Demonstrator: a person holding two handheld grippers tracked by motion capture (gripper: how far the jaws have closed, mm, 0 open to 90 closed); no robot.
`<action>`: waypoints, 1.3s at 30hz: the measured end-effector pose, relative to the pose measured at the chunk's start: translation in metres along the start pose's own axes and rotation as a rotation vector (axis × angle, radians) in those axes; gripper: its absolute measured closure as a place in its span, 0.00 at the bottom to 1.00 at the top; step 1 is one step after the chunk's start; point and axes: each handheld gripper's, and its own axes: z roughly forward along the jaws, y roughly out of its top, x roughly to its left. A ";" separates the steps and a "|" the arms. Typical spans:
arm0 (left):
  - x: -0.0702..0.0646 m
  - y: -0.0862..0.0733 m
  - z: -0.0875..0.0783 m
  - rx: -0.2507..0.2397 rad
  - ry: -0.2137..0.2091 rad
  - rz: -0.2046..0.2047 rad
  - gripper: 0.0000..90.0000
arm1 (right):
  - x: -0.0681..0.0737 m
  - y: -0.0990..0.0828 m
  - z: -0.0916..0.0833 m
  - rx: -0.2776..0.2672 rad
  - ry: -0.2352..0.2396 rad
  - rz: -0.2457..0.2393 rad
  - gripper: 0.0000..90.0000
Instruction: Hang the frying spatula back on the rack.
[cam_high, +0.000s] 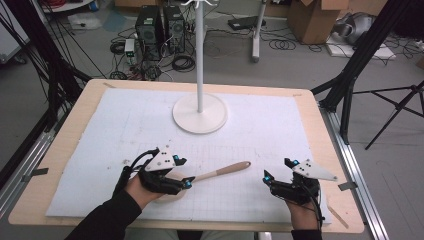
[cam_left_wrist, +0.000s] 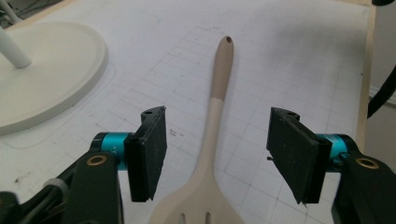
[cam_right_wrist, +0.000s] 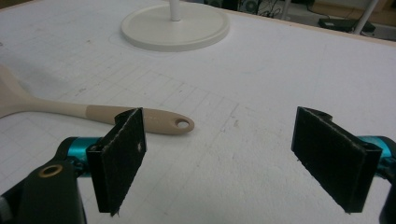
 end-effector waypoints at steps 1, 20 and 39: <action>0.000 0.002 0.004 0.019 -0.005 0.006 0.45 | 0.000 0.000 0.000 -0.001 0.000 -0.003 0.18; 0.001 0.008 0.064 0.244 -0.020 0.049 0.51 | -0.001 0.001 0.003 0.005 0.016 -0.006 0.18; 0.006 0.009 0.088 0.385 -0.010 0.062 0.61 | 0.000 0.001 0.006 0.014 0.026 -0.004 0.18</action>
